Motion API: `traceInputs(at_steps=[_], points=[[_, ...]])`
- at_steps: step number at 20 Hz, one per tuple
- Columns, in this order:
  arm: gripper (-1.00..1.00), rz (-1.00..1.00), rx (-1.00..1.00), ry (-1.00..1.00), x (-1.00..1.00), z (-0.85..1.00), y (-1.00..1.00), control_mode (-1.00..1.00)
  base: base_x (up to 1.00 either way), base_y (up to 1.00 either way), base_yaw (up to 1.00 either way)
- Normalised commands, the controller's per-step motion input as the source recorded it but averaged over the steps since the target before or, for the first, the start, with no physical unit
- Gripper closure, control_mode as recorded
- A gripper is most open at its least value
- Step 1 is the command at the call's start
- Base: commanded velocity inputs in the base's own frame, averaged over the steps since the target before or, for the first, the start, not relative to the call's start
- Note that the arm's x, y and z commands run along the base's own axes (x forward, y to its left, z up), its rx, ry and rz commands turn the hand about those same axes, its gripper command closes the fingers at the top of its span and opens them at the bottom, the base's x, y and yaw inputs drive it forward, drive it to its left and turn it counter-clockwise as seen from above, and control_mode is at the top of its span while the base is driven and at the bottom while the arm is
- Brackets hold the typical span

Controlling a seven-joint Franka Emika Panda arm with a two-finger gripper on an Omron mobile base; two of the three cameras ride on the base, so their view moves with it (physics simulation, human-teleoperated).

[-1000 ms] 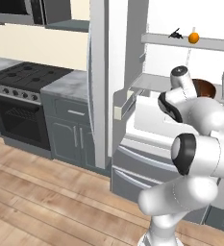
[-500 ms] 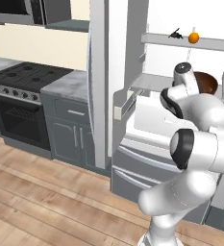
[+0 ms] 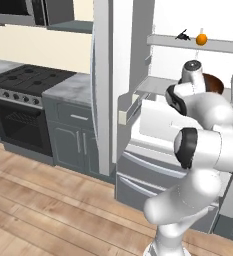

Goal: Pick the chicken drumstick and onion from their plates and place them in the bowl. Then put the bowl in the fridge.

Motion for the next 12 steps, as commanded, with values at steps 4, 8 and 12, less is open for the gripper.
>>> traceInputs(at_steps=[4, 8, 12], points=[[1.00, 0.00, 0.05, 0.00, 0.29, 0.11, -0.20, -1.00, 0.00, 0.00, 0.00], [1.00, 0.00, 0.01, 0.00, 0.31, 0.07, -0.20, -1.00, 0.00, 0.00, 0.00], [1.00, 0.01, 0.02, 0.00, 0.25, 0.00, -0.14, -1.00, 0.00, 0.00, 0.00]])
